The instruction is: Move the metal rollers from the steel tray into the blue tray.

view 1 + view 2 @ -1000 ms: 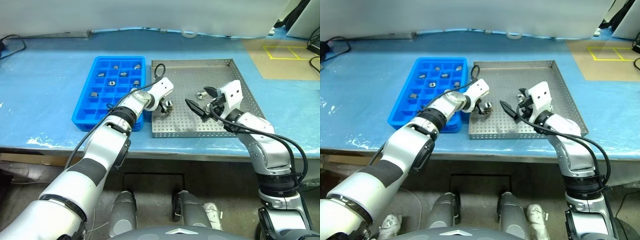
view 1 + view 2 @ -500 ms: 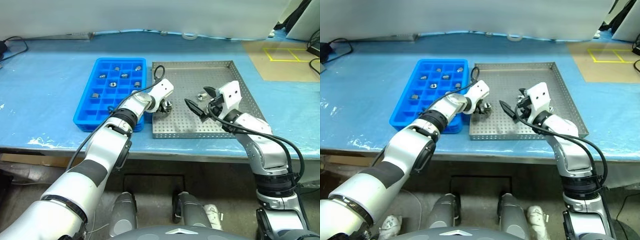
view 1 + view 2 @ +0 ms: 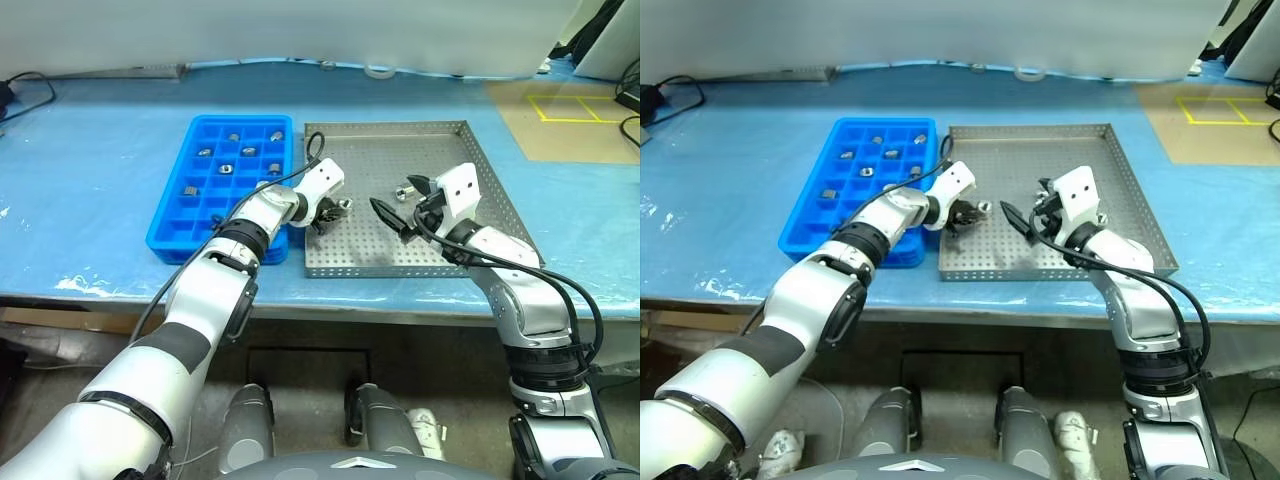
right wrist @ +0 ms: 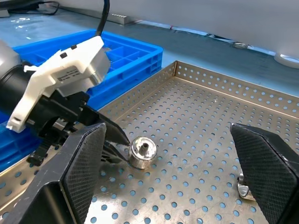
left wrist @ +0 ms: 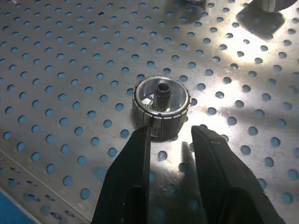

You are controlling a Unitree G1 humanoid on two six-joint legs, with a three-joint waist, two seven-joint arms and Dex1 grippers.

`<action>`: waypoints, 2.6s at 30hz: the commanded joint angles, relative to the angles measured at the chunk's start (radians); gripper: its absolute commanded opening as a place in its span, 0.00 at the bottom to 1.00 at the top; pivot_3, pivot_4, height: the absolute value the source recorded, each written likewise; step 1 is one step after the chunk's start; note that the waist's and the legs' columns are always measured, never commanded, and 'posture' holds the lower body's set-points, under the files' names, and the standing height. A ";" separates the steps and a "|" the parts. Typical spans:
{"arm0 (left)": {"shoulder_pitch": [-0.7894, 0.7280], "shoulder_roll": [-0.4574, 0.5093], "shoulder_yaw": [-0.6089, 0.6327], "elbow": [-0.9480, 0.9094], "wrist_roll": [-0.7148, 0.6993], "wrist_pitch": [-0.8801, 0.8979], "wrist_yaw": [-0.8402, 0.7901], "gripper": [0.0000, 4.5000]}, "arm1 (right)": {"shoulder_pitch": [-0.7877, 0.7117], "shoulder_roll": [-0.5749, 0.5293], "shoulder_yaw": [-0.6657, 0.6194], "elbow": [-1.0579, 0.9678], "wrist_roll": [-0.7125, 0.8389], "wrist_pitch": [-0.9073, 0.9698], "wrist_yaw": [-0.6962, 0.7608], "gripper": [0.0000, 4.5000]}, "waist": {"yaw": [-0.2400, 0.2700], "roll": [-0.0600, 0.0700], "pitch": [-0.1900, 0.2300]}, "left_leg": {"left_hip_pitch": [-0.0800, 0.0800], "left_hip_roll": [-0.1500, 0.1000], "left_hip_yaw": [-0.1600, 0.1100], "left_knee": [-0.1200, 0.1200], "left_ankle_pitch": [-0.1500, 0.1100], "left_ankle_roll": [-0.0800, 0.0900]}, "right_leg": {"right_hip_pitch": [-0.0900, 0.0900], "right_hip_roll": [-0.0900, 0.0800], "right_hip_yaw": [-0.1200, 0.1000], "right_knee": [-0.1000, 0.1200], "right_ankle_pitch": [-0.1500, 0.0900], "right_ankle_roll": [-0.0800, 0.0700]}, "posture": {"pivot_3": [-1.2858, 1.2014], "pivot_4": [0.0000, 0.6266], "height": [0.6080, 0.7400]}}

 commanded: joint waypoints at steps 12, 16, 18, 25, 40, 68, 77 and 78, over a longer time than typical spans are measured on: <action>-0.024 0.070 -0.022 -0.020 0.008 -0.027 -0.090 0.60 | -0.031 0.014 0.023 0.015 -0.009 -0.047 0.011 1.00 | -0.011 0.000 0.000 | -0.001 0.001 0.000 -0.001 0.000 0.000 | -0.002 0.000 0.000 0.000 0.000 0.000 | 0.41 0.24 1.00; -0.057 0.079 0.008 -0.043 -0.028 -0.061 -0.120 0.90 | -0.025 0.017 0.020 0.013 -0.011 -0.048 0.010 1.00 | -0.013 0.000 0.000 | -0.003 0.001 0.000 -0.001 0.000 0.000 | -0.004 0.000 0.000 0.000 0.000 0.000 | 0.41 0.24 1.00; -0.084 0.077 0.016 -0.046 -0.035 -0.066 -0.112 1.00 | -0.019 0.019 0.022 0.006 -0.013 -0.045 0.009 1.00 | -0.013 0.000 0.000 | -0.005 0.001 0.000 -0.001 0.000 0.000 | -0.005 0.000 0.000 0.000 0.000 0.000 | 0.41 0.24 1.00; -0.185 0.043 -0.014 0.022 0.016 -0.102 -0.014 1.00 | -0.001 0.030 0.022 -0.014 -0.016 -0.037 0.000 1.00 | -0.011 0.000 0.000 | -0.011 0.000 0.000 0.000 0.001 0.002 | -0.010 0.000 0.000 0.000 0.000 0.000 | 0.40 0.24 1.00; -0.152 -0.024 -0.113 0.117 0.175 -0.074 0.223 1.00 | 0.118 0.071 0.021 -0.139 -0.011 0.010 -0.080 1.00 | -0.024 0.000 0.000 | -0.011 0.000 0.002 0.000 0.001 0.002 | -0.011 0.000 0.000 0.000 0.000 0.000 | 0.36 0.24 1.00; -0.054 -0.029 -0.095 0.112 0.179 -0.058 0.192 0.60 | 0.140 0.072 0.025 -0.179 0.028 0.045 -0.054 1.00 | -0.044 0.000 0.000 | -0.010 0.000 0.001 0.002 0.001 0.002 | -0.009 0.000 0.000 0.000 0.000 0.000 | 0.36 0.24 1.00; -0.048 -0.024 -0.078 0.111 0.165 -0.073 0.188 0.48 | 0.158 0.073 0.047 -0.191 0.013 0.053 -0.076 1.00 | -0.045 0.000 0.000 | -0.010 0.000 0.001 0.002 0.000 0.002 | -0.009 0.000 0.000 0.000 0.000 0.000 | 0.36 0.24 1.00; -0.049 -0.025 -0.076 0.111 0.164 -0.070 0.192 0.42 | 0.157 0.073 0.047 -0.189 0.012 0.053 -0.077 1.00 | -0.045 0.000 0.000 | -0.010 0.000 0.001 0.002 0.000 0.002 | -0.009 0.000 0.000 0.000 0.000 0.000 | 0.36 0.24 1.00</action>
